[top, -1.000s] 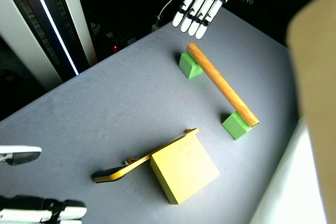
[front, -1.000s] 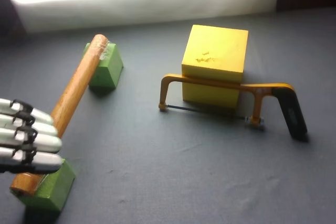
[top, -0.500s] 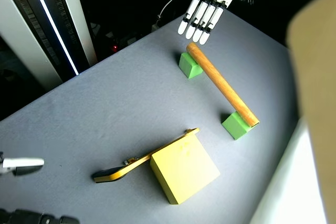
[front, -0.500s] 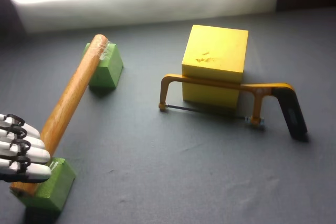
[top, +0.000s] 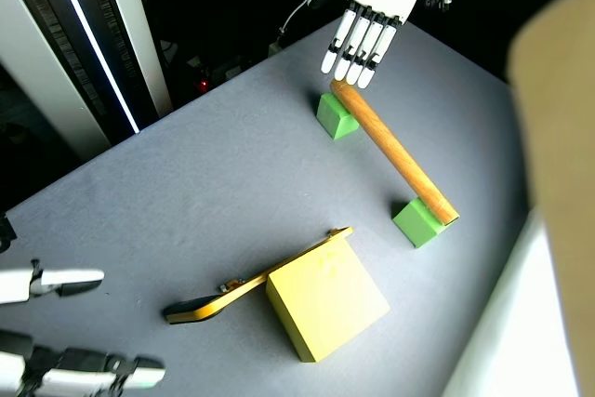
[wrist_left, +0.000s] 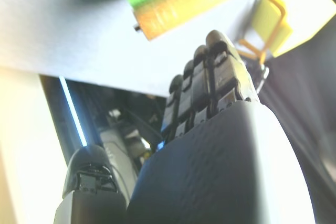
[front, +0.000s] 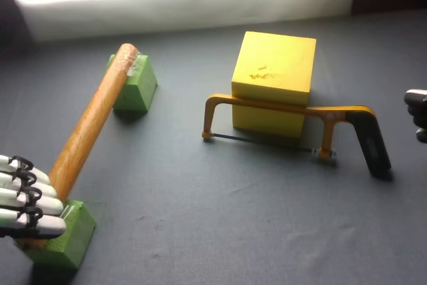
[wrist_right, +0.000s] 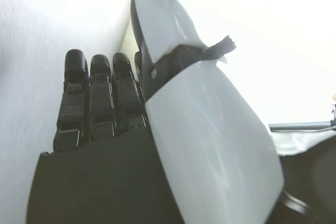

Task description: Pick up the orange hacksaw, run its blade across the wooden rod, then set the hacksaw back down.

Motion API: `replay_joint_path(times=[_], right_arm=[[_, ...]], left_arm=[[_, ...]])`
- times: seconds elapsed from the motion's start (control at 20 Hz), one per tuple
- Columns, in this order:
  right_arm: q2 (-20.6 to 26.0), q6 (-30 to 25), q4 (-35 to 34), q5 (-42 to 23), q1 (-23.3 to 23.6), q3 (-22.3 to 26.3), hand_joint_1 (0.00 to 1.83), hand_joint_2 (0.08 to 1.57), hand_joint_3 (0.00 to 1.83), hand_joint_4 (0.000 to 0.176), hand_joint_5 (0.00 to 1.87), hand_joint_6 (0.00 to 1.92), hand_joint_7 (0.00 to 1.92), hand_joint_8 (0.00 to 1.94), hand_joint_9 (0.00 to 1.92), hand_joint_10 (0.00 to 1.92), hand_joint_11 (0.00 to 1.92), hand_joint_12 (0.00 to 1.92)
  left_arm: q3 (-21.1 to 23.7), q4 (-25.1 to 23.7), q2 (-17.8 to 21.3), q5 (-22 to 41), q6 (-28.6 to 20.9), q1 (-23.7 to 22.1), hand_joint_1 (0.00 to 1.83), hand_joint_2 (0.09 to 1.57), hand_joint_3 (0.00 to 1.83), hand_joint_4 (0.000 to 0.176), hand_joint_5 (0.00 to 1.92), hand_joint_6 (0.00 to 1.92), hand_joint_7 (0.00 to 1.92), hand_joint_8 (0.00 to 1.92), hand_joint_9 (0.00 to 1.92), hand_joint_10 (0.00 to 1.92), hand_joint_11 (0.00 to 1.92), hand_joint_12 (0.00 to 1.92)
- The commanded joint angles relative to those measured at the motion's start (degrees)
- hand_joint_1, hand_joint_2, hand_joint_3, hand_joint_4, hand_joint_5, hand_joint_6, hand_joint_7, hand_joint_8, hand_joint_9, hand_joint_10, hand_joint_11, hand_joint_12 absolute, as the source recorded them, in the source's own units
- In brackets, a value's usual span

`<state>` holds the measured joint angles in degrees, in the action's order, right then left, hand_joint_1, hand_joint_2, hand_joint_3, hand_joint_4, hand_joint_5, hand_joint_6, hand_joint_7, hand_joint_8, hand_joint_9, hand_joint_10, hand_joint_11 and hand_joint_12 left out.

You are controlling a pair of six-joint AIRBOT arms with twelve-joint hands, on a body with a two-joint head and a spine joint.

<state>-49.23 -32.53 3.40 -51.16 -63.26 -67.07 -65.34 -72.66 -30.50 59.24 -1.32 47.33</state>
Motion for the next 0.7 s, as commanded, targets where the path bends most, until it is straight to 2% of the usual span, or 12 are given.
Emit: replay_joint_path(times=[0.0,0.15,0.3,0.4,0.55,0.65], right_arm=[[0.53,-0.73,-2.18,-5.62,0.72,-0.70,1.18,1.13,0.00,0.000,0.10,0.01,0.06,0.00,0.07,0.01,0.00,0.52],[0.90,-2.04,1.45,-5.35,0.53,-3.00,1.15,1.14,0.00,0.000,0.10,0.00,0.06,0.00,0.08,0.00,0.00,0.47],[-0.19,-7.05,9.82,-7.22,0.73,-7.96,1.19,1.14,0.00,0.000,0.13,0.01,0.08,0.00,0.10,0.00,0.00,0.52],[-1.73,-10.23,14.29,-9.67,1.15,-11.83,1.19,1.12,0.00,0.000,0.13,0.01,0.08,0.00,0.10,0.00,0.00,0.52],[-3.91,-10.60,15.65,-12.61,1.47,-15.36,1.19,1.13,0.00,0.000,0.13,0.01,0.09,0.00,0.11,0.01,0.00,0.55],[-5.20,-10.47,16.25,-13.27,2.11,-17.21,1.17,1.14,0.00,0.000,0.12,0.00,0.08,0.00,0.10,0.00,0.00,0.52]], left_arm=[[-0.39,3.44,0.25,2.20,-0.02,-0.09,0.05,1.14,0.00,0.000,0.03,0.00,0.06,0.00,0.08,0.00,0.00,0.31],[-0.42,2.81,0.19,1.38,-0.02,0.26,0.06,1.14,0.00,0.000,0.05,0.00,0.07,0.00,0.09,0.00,0.00,0.35],[-0.29,2.81,0.11,-0.86,-0.02,0.31,0.09,1.13,0.00,0.000,0.06,0.00,0.08,0.00,0.09,0.00,0.00,0.34],[-0.22,2.81,0.09,-1.72,-0.02,0.31,0.04,1.15,0.00,0.000,0.04,0.00,0.07,0.00,0.09,0.00,0.00,0.33],[-0.18,2.67,0.08,-1.80,-0.02,0.49,0.05,1.14,0.00,0.000,0.05,0.00,0.08,0.00,0.10,0.00,0.00,0.36],[-0.28,2.48,0.08,-1.83,-0.02,0.55,0.04,1.15,0.00,0.000,0.04,0.00,0.07,0.00,0.08,0.00,0.00,0.30]])
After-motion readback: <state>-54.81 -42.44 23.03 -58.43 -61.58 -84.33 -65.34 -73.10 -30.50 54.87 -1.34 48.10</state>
